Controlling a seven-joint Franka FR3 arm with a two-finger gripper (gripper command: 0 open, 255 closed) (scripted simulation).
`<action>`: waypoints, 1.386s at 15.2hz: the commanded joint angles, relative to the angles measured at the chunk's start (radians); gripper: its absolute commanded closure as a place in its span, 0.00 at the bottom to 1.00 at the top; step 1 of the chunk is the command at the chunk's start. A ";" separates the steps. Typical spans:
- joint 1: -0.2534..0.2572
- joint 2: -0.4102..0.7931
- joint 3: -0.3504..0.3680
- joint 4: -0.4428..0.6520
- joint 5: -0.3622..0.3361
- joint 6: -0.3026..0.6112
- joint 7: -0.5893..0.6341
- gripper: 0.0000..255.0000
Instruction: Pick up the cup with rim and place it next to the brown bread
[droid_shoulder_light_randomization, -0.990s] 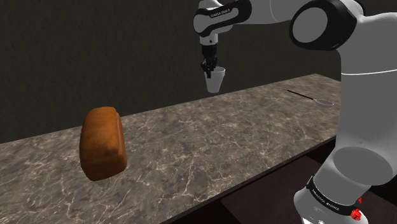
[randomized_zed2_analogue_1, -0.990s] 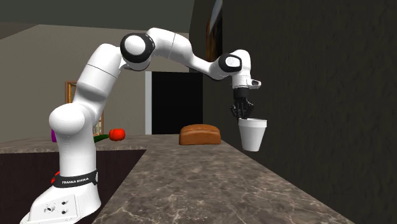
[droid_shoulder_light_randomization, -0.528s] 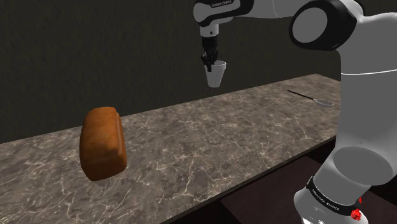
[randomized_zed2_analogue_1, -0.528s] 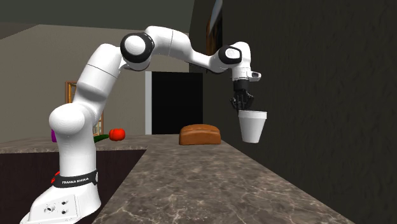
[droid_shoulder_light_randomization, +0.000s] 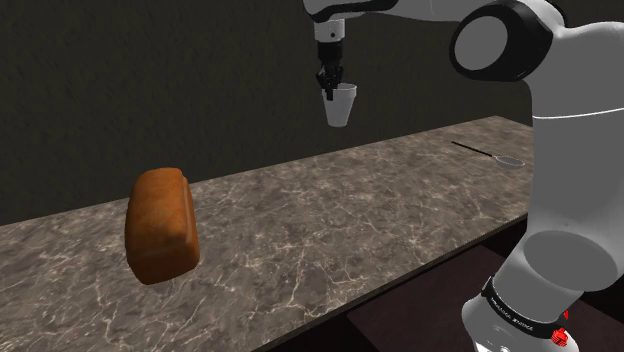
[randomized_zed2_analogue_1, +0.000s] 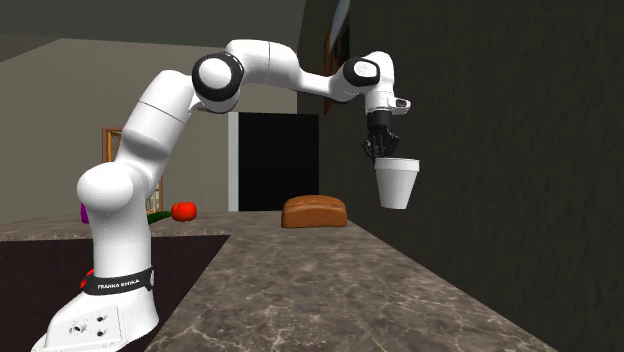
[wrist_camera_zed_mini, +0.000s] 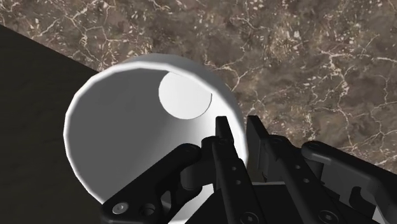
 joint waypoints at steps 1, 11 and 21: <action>-0.001 0.009 0.000 0.042 0.000 -0.033 -0.003 1.00; 0.013 0.061 0.003 0.247 0.001 -0.187 0.004 1.00; 0.167 -0.105 0.063 -0.005 -0.014 -0.118 0.217 1.00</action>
